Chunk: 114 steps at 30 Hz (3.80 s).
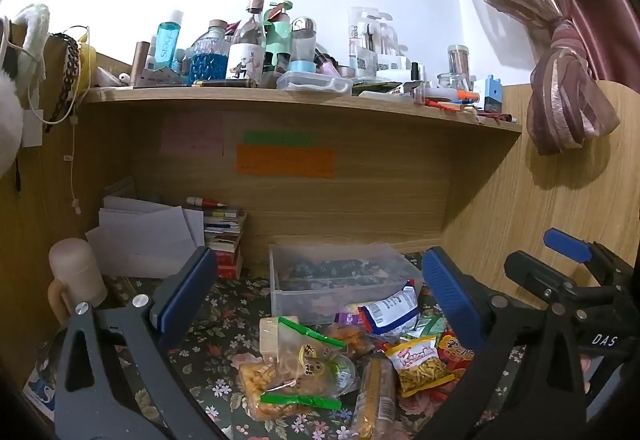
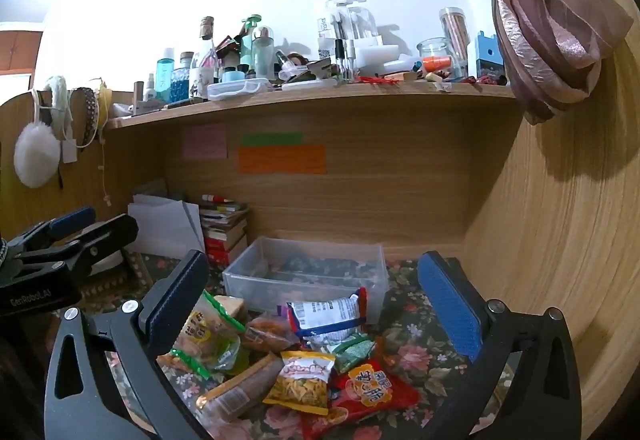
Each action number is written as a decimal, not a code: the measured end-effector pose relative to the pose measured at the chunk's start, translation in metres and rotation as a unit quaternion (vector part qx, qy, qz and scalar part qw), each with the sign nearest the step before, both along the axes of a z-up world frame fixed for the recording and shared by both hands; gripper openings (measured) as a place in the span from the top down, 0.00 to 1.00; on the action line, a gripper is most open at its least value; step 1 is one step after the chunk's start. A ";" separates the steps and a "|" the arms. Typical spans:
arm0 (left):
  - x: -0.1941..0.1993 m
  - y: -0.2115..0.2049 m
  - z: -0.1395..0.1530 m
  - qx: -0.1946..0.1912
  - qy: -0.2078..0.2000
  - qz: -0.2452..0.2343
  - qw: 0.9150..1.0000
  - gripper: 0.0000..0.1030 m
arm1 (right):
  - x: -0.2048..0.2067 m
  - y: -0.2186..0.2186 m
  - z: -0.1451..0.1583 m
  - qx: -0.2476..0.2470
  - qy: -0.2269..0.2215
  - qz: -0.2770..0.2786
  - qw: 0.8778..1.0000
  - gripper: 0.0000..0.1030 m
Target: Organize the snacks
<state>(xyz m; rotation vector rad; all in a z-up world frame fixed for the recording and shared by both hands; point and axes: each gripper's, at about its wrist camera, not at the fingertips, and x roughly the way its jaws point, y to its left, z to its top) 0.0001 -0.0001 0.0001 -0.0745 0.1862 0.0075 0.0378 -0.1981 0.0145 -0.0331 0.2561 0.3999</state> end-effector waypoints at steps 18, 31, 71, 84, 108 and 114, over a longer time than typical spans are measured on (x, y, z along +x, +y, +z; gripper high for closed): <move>-0.002 0.002 0.002 0.005 -0.002 0.000 1.000 0.00 | 0.005 0.000 -0.004 0.013 0.004 -0.001 1.000 0.00; -0.002 -0.001 0.000 0.010 -0.004 0.000 1.000 0.00 | 0.005 0.000 -0.005 0.016 0.006 0.000 1.000 0.00; -0.002 -0.001 0.001 0.009 -0.008 0.000 1.000 0.00 | 0.001 0.003 0.000 0.018 -0.002 0.008 1.000 0.00; 0.015 0.010 -0.011 -0.004 0.031 -0.007 0.999 0.21 | 0.012 0.000 -0.011 0.006 0.030 0.005 1.000 0.11; 0.080 0.021 -0.119 -0.014 0.230 -0.024 0.973 0.23 | 0.048 -0.035 -0.112 -0.027 0.228 -0.033 0.973 0.25; 0.099 0.013 -0.132 -0.006 0.250 -0.024 0.968 0.22 | 0.065 -0.036 -0.128 -0.022 0.263 -0.039 0.964 0.25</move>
